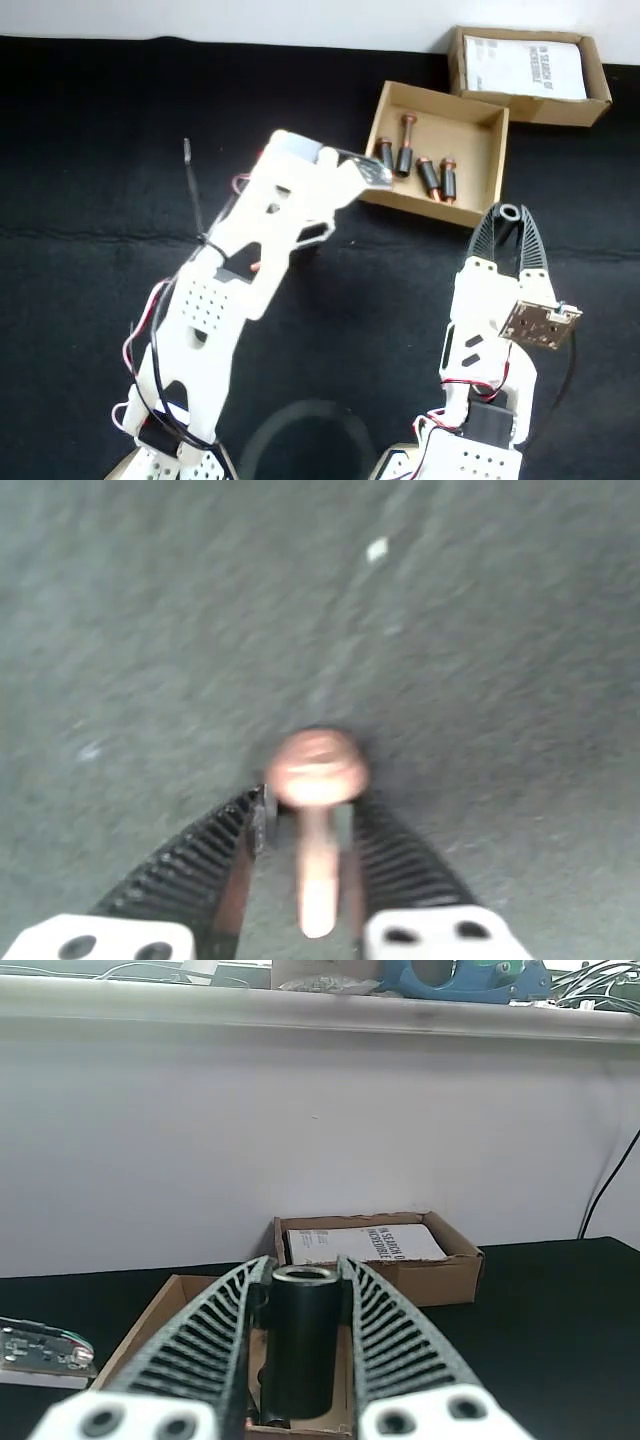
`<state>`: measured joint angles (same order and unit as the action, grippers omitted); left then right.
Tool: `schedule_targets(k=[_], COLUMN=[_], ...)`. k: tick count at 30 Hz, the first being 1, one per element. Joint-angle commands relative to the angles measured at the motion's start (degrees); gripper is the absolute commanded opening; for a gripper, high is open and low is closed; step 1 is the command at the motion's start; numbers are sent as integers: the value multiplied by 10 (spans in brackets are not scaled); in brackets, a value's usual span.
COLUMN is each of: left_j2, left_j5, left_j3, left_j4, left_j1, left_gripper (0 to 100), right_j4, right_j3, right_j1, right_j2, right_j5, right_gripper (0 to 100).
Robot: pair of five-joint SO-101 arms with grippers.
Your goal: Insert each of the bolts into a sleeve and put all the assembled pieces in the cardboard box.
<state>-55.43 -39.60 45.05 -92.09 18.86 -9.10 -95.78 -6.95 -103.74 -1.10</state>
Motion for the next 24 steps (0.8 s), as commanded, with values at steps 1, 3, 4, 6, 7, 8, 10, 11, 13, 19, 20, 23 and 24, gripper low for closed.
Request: schedule_targets(k=[1,3,4,6,7,8,10,11,13,19,20,23,24], left_j2=[-1,2,8,26,38,50,73,84,100,131,134,136,136], left_j5=[-2,-1,1,37,64,95,164,198,251,329,351,432,465], left_j3=[11,15,24,52,74,100,153,180,225,314,333,405,432], left_j4=[27,26,24,8,-1,-11,-31,-44,-56,-58,-55,-54,-48], left_j1=[13,21,22,22,20,19,19,19,21,19,17,12,12], left_gripper=[7,9,9,9,9,9,9,9,9,9,9,9,9], right_j4=[-3,-20,-38,-88,-114,-132,-151,-151,-149,-149,-149,-149,-148], right_j3=[-76,-76,-76,-76,-76,-76,-76,-76,-76,-76,-76,-76,-76], right_j1=[0,0,2,16,23,33,51,60,77,109,116,141,150], right_j2=[-2,-2,-2,-2,-3,-3,-4,-4,-7,-7,-7,-7,-7], right_j5=[-4,-3,-3,-3,-3,-3,-2,-2,-2,-4,-4,-3,-2], right_gripper=[6,6,6,6,6,6,6,6,6,6,6,6,6])
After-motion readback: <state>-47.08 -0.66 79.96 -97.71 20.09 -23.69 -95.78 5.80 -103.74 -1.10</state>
